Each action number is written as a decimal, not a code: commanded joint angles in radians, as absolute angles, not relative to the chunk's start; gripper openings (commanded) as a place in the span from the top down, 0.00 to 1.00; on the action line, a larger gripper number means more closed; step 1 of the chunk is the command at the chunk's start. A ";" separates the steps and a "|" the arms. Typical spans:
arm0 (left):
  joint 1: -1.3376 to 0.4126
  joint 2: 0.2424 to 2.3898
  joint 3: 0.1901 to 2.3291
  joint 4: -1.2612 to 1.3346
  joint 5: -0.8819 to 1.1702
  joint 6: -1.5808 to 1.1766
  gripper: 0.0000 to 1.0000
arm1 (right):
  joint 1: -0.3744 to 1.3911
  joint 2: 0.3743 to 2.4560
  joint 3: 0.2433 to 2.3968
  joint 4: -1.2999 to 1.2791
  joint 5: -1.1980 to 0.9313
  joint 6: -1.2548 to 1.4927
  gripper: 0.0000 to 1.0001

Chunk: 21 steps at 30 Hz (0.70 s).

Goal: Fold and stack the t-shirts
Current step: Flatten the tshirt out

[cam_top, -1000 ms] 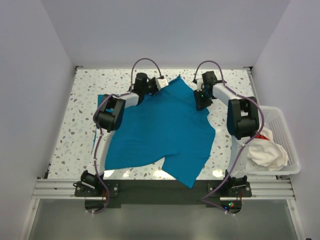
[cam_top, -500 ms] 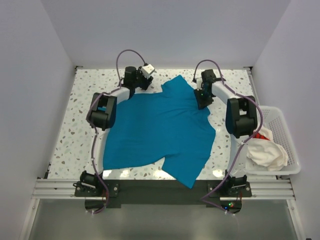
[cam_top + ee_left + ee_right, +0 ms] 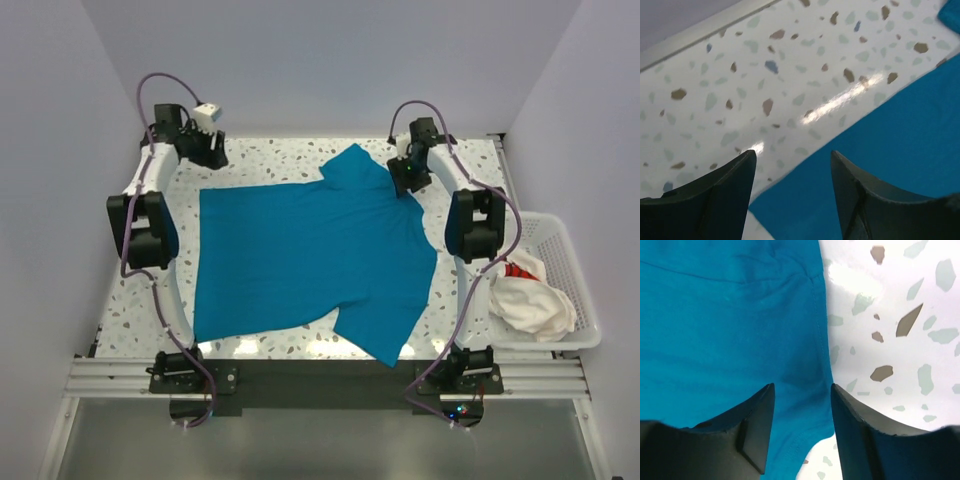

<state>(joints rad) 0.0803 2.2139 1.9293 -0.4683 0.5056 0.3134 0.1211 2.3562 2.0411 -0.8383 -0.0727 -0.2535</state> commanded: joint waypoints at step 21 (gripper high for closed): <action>0.133 2.486 2.130 -0.819 0.138 0.403 0.50 | 0.193 2.572 2.288 -0.802 0.116 -0.406 0.65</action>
